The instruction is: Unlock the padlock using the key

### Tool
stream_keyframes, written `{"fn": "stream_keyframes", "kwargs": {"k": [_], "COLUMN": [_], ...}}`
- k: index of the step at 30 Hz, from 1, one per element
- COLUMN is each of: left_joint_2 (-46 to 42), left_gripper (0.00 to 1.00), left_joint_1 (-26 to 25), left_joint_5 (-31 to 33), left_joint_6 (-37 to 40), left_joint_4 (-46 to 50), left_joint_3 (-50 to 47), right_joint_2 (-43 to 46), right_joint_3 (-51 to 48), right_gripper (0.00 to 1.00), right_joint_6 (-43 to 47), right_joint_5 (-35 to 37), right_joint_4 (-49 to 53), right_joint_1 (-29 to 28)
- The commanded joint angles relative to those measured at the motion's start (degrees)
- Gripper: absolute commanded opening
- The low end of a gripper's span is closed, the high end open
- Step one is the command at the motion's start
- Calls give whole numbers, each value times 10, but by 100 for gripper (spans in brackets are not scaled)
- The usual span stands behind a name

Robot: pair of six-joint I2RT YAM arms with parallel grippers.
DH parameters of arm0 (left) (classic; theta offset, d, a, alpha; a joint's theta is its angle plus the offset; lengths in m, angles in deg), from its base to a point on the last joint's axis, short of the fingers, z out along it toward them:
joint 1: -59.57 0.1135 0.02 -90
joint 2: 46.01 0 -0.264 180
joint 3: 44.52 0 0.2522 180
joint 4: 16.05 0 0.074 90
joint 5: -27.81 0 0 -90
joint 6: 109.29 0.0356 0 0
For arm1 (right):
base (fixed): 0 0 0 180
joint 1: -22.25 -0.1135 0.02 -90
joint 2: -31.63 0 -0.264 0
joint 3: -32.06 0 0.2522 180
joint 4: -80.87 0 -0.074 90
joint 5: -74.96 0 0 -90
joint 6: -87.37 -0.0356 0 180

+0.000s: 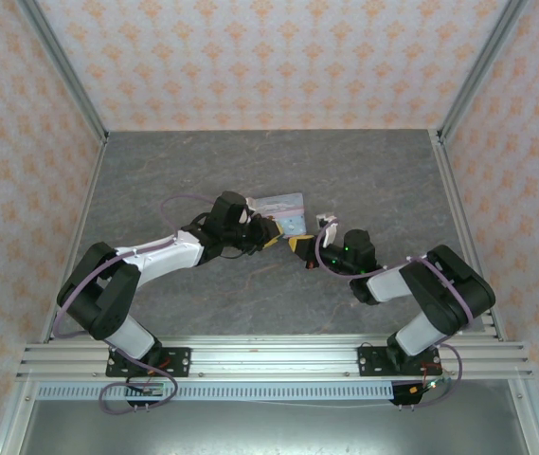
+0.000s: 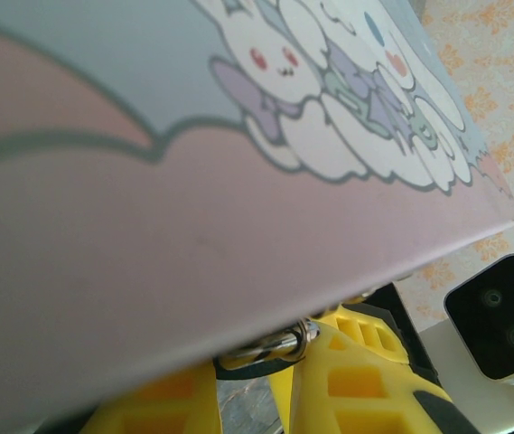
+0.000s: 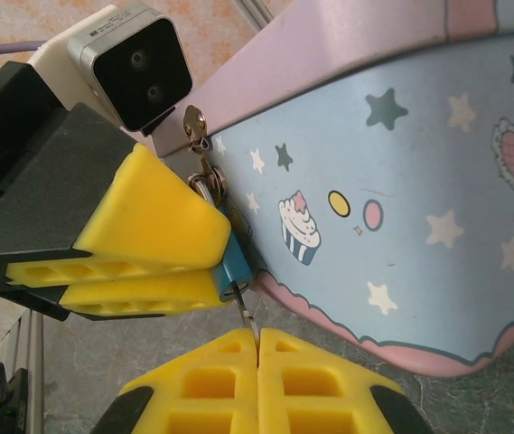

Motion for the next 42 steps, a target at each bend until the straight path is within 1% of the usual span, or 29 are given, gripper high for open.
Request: {"fn": "stream_keyframes", "kwargs": {"k": [1,12,28,37,42], "left_joint_2": [-17,-17,-15,-16,-21], "left_gripper": [12,12,12,13,13], "left_joint_1": [3,2,0,-1,-1], "left_joint_5": [-17,-29,-30,-29,-21], "left_joint_6": [-15,-27,-30,-26,2], "left_joint_4": [-32,-53,-59,-50,-11], "left_joint_3": [-4,-5,-5,-4,3], "right_joint_2": [14,-40,-77,-97,-94], "right_joint_3": [-1,22,49,73,72], "right_gripper": [0,0,0,0,0], "right_joint_6": [8,-24,-35,-38,-38], "right_joint_5": [2,-18,-43,-56,-49], "right_joint_4": [-22,-75,-90,-92,-98], "right_joint_1": [2,2,2,3,2]}}
